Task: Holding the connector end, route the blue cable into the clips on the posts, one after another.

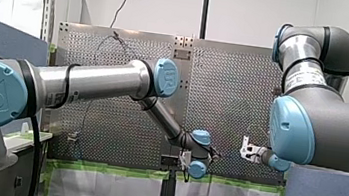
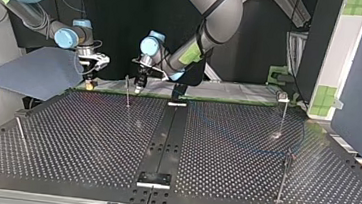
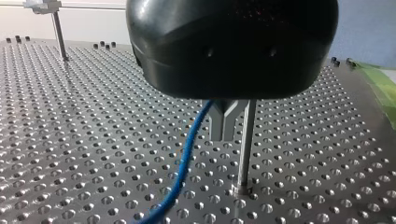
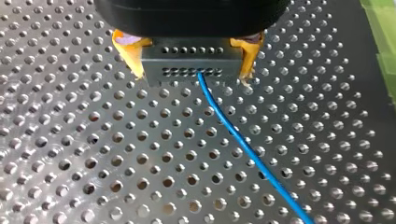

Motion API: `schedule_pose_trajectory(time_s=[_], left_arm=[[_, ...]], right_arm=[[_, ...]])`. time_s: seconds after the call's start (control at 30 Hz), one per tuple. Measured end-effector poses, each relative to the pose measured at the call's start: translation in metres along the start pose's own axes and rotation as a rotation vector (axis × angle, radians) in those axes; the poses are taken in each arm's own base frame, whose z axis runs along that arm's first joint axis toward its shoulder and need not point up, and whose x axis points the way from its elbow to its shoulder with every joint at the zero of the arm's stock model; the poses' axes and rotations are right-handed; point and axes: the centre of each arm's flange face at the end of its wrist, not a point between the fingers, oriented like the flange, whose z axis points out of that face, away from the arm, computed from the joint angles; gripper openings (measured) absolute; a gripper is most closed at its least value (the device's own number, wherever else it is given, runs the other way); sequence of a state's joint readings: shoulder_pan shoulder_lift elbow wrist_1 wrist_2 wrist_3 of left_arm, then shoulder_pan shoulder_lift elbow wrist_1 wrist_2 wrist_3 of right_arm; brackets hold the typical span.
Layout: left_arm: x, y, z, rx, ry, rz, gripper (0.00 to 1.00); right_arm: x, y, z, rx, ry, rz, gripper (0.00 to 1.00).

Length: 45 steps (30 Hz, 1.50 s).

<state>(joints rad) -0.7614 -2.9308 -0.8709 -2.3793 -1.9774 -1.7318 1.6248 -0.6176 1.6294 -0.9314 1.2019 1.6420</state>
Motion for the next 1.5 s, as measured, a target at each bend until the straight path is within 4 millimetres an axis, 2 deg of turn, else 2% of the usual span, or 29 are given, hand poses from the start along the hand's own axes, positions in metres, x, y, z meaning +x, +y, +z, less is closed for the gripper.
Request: schedule_pose_trajectory(time_s=[0.47,0.83,0.97,1.3,1.5], left_arm=[[0.003,0.014,0.009,0.005,-0.004,-0.003,0.0],[-0.01,0.032,0.041,-0.006,-0.045,-0.046,0.0],[-0.013,0.037,0.047,-0.01,-0.052,-0.056,0.0],[-0.01,0.04,0.047,-0.015,-0.038,-0.055,0.0],[-0.003,0.042,0.043,-0.016,-0.026,-0.05,0.0]], right_arm=[[0.008,-0.001,0.01,-0.037,0.063,0.053,0.0],[0.017,-0.004,0.022,-0.024,0.09,0.068,0.0],[0.018,-0.004,0.024,-0.023,0.094,0.074,0.0],[-0.009,0.003,0.028,-0.055,0.036,0.069,0.0],[-0.011,0.011,0.032,-0.068,0.03,0.07,0.0]])
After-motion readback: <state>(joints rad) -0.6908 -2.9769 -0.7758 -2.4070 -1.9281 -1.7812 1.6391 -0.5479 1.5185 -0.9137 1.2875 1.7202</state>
